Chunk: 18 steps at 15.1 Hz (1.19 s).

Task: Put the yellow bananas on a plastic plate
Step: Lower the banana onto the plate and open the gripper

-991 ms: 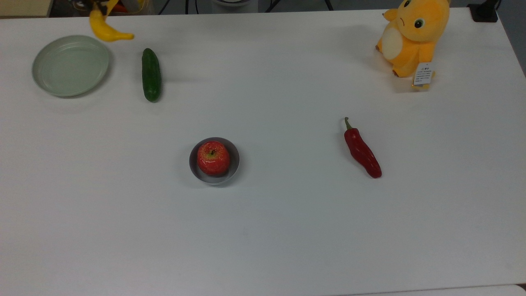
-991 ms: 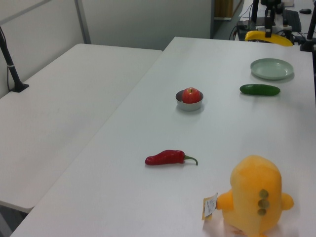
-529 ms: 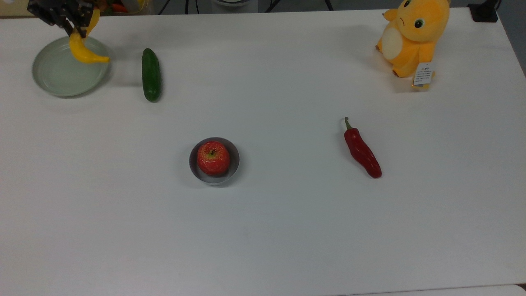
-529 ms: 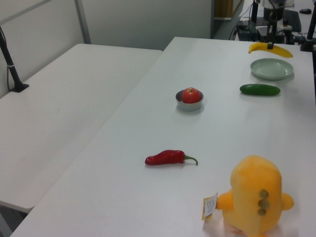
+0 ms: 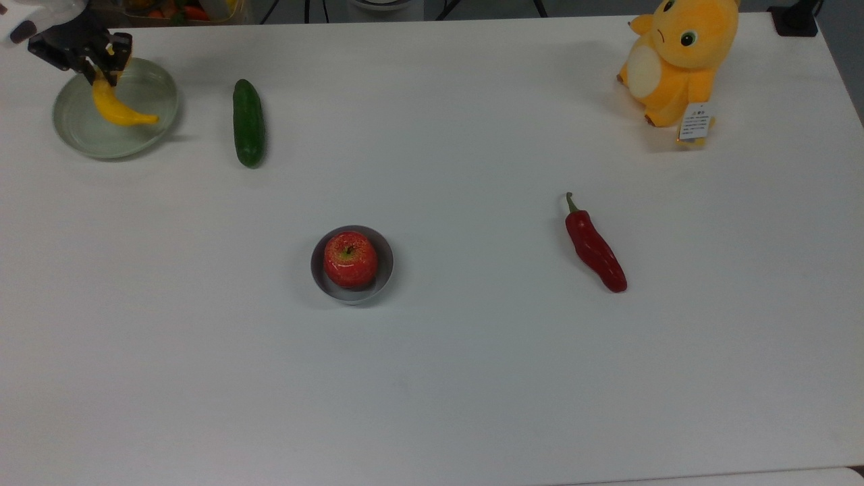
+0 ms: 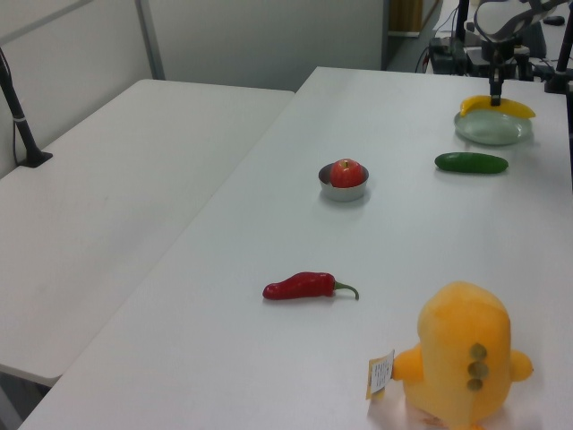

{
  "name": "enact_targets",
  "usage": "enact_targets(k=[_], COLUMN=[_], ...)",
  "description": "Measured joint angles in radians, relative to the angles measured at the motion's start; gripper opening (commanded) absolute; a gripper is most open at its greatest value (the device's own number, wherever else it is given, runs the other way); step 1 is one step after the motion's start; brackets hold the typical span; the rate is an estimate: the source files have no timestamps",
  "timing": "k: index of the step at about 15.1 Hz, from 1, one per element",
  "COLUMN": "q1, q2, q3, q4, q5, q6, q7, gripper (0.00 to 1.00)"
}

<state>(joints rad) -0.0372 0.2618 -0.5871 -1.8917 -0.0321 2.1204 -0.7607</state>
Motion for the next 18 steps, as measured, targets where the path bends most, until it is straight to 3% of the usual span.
enact_targets(k=[3, 5, 7, 10, 11, 18], q1=[-0.021, -0.028, -0.032, -0.037, -0.038, -0.041], q2=[0.034, 0.054, 0.067, 0.072, 0.072, 0.063], q3=[0.000, 0.000, 0.000, 0.000, 0.000, 0.002], q4=[0.000, 0.000, 0.000, 0.000, 0.001, 0.010], q5=[0.000, 0.000, 0.000, 0.000, 0.000, 0.010], q6=[0.059, 0.087, 0.096, 0.096, 0.096, 0.096], q7=[-0.026, -0.029, -0.031, -0.033, -0.033, -0.033], gripper=[0.00, 0.07, 0.22, 0.62, 0.98, 1.00])
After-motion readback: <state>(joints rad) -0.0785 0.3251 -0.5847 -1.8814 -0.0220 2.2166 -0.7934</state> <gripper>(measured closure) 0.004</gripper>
